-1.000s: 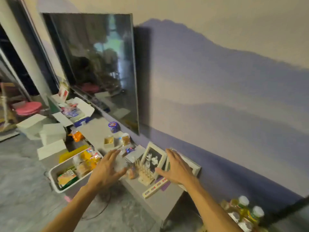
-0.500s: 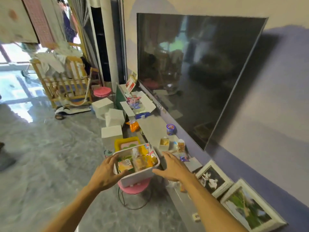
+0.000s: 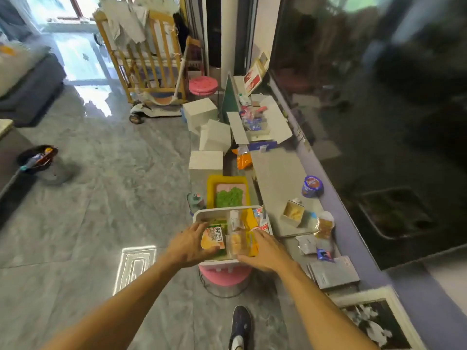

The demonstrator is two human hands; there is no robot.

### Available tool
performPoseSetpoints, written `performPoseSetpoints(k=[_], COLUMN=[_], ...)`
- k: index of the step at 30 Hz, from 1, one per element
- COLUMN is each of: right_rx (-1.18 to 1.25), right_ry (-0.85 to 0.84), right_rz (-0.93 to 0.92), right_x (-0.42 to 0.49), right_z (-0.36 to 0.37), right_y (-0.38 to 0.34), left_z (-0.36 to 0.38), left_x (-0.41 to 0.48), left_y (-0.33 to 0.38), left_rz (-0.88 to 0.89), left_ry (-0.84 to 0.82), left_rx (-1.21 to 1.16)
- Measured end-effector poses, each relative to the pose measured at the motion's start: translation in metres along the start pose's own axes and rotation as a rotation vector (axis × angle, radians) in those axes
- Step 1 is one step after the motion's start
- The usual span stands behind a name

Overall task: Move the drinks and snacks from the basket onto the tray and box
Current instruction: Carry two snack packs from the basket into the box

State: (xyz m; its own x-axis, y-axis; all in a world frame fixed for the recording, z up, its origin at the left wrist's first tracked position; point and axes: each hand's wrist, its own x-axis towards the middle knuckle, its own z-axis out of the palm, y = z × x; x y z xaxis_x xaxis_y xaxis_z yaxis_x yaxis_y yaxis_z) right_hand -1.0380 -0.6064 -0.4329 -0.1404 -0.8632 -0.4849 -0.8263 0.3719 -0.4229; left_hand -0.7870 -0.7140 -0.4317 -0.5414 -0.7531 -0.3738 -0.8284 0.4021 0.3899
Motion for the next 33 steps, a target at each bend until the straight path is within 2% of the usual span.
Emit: performPoseSetpoints(k=[5, 9, 17, 22, 28, 31, 33], right_rx=[-0.129, -0.169, -0.359, -0.377, -0.351, -0.282, -0.245], right_ry=[-0.222, -0.292, -0.254, -0.178, -0.136, -0.134, -0.114], right_rz=[-0.041, -0.046, -0.088, -0.07, -0.085, -0.077, -0.064], right_x=[0.094, 0.156, 0.255, 0.269, 0.271, 0.266, 0.259], right_z=[0.023, 0.061, 0.158, 0.194, 0.19, 0.17, 0.153], right_y=[0.042, 0.066, 0.117, 0.133, 0.125, 0.112, 0.101], left_z=[0.041, 0.091, 0.199, 0.25, 0.249, 0.229, 0.218], left_x=[0.081, 0.14, 0.257, 0.27, 0.268, 0.262, 0.254], left_y=[-0.025, -0.06, -0.135, -0.151, -0.147, -0.146, -0.143], left_rz=[-0.086, -0.129, -0.105, -0.067, -0.051, -0.023, -0.002], left_ry=[-0.108, -0.182, -0.315, -0.404, -0.231, -0.201, -0.24], left_rx=[0.036, 0.076, 0.185, 0.307, 0.233, 0.171, 0.167])
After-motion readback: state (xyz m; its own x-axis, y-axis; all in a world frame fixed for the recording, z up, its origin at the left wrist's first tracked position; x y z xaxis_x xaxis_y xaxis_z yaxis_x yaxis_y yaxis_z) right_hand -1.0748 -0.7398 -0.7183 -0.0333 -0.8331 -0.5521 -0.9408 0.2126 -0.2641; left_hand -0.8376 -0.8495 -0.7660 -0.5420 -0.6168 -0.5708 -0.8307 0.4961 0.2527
